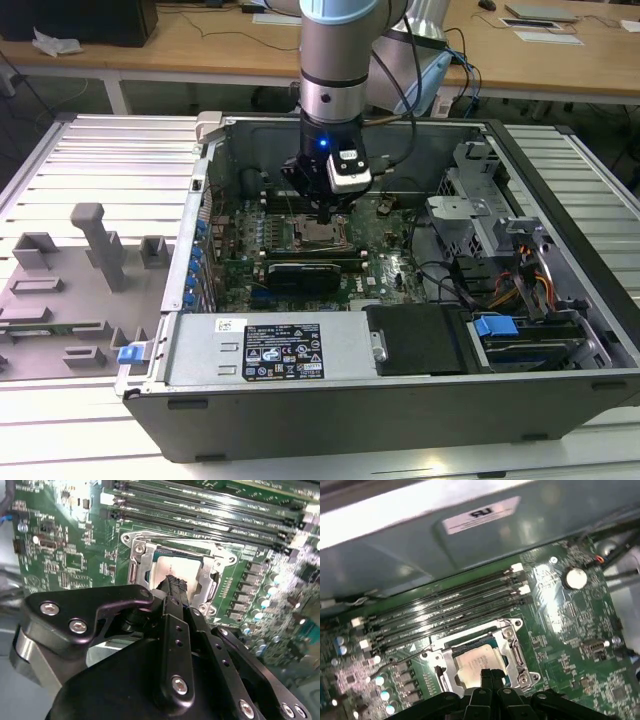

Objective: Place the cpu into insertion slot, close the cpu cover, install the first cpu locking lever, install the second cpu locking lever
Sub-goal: 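Close the cpu cover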

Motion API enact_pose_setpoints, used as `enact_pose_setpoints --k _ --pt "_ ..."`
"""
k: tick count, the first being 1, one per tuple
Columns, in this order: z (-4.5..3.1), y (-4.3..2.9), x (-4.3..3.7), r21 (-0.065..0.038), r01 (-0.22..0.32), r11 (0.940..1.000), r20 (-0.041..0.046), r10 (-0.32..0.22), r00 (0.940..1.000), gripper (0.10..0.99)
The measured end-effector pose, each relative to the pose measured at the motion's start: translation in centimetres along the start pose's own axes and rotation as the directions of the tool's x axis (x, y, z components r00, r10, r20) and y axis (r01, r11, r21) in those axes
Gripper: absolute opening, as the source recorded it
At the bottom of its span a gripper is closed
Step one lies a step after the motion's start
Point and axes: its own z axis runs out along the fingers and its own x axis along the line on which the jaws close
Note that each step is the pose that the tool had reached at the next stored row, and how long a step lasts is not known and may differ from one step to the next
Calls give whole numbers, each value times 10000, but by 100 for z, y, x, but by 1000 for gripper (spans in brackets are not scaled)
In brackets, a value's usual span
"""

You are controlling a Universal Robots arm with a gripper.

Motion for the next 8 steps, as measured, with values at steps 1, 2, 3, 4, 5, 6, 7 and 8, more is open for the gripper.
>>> enact_pose_setpoints --k 1,2,3,4,5,6,7,8 --pt "0 0 0 -5 148 9999 0 -148 9999 106" --pt "0 0 0 -15 496 9988 1 -496 9988 106" --pt "0 0 0 -22 702 9975 2 -702 9975 106" --pt "1 0 0 -29 936 9956 3 -936 9956 106" --pt "1 0 0 -37 1207 9927 4 -1207 9927 106" --pt "1 0 0 -43 1396 9902 5 -1396 9902 106" --pt "1 0 0 -48 1589 9873 6 -1589 9873 106" --pt "2 0 0 -56 1837 9830 7 -1837 9830 106"
